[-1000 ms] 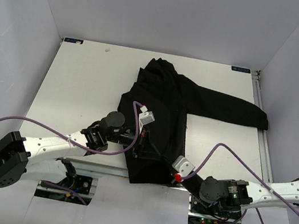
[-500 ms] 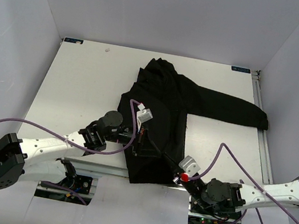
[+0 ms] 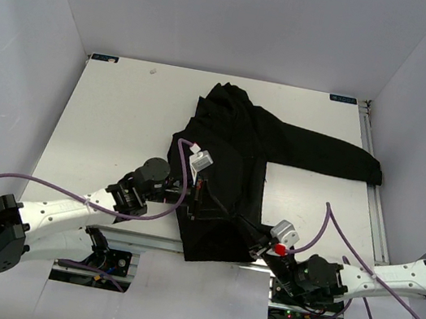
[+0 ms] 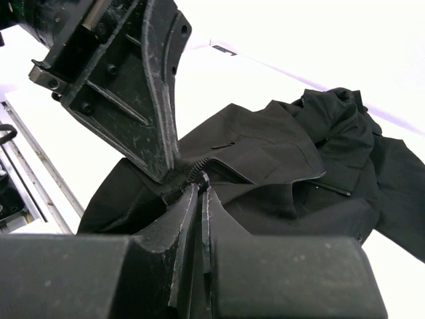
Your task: Zip up the jacket
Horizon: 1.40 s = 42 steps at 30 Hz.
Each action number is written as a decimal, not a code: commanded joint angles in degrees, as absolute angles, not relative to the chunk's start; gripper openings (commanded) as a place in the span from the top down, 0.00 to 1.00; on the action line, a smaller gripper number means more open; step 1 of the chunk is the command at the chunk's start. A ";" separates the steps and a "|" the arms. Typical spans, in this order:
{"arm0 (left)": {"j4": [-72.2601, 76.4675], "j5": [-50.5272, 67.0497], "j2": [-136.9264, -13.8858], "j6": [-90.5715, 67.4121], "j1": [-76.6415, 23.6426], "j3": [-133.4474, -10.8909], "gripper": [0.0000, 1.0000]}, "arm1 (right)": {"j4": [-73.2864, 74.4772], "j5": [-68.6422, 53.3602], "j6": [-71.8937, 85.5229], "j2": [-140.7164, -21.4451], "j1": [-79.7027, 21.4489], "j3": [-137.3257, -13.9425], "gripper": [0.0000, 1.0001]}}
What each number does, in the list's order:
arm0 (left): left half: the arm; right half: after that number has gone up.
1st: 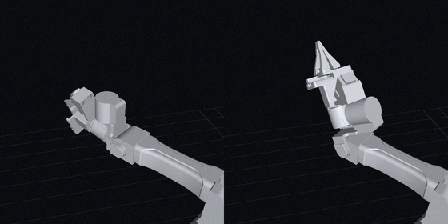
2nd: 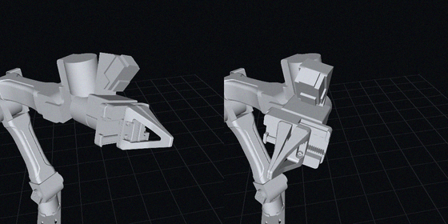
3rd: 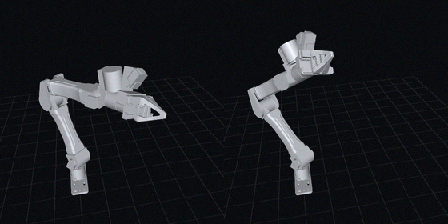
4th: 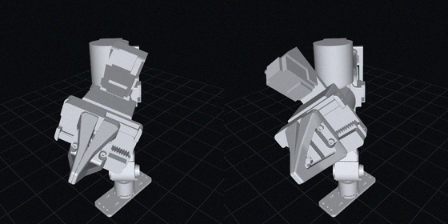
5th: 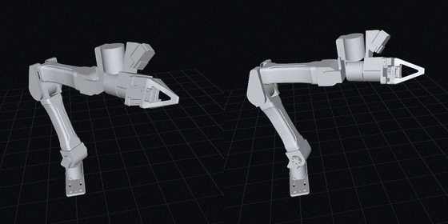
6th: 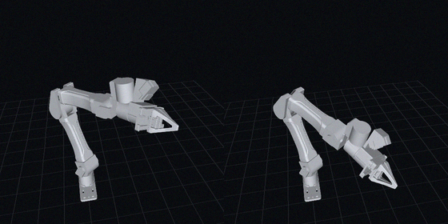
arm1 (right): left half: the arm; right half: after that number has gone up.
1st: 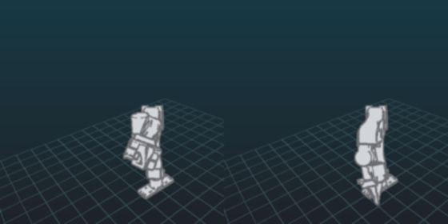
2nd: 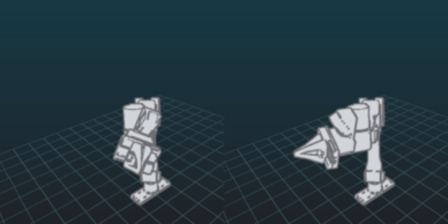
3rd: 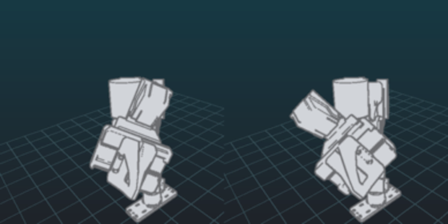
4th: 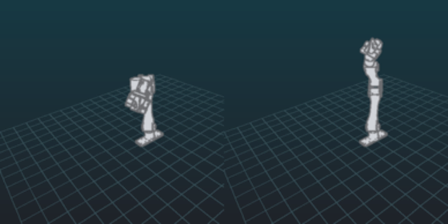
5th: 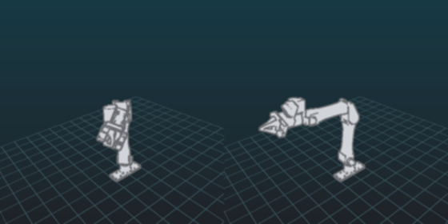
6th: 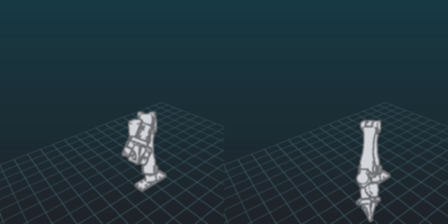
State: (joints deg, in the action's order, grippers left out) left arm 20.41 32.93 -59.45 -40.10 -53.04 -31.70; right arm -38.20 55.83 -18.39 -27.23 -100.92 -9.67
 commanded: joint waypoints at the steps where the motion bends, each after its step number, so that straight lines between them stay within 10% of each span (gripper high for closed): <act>1: 15.62 40.11 -56.98 -41.69 -53.88 -31.17 1.00 | -46.58 67.97 -22.44 -26.16 -98.29 -9.58 0.92; 9: 16.15 41.03 -57.42 -41.88 -53.88 -30.24 1.00 | -51.31 64.13 -24.58 -27.45 -96.16 -8.52 0.92; 13: 15.50 40.62 -56.79 -41.75 -53.88 -30.32 1.00 | -30.63 55.57 -16.37 -26.94 -96.06 -13.71 0.92; 24: 13.82 40.57 -57.40 -41.81 -53.20 -30.71 1.00 | 6.26 43.51 5.46 -32.71 -96.15 -31.01 0.57; 42: 11.72 40.20 -59.41 -42.40 -52.73 -32.79 1.00 | 18.81 41.31 9.68 -45.19 -96.50 -43.57 0.53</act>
State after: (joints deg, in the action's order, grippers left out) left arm 11.18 38.49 -59.79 -42.03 -52.82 -30.49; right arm 16.03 42.94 7.66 -45.64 -96.12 -39.83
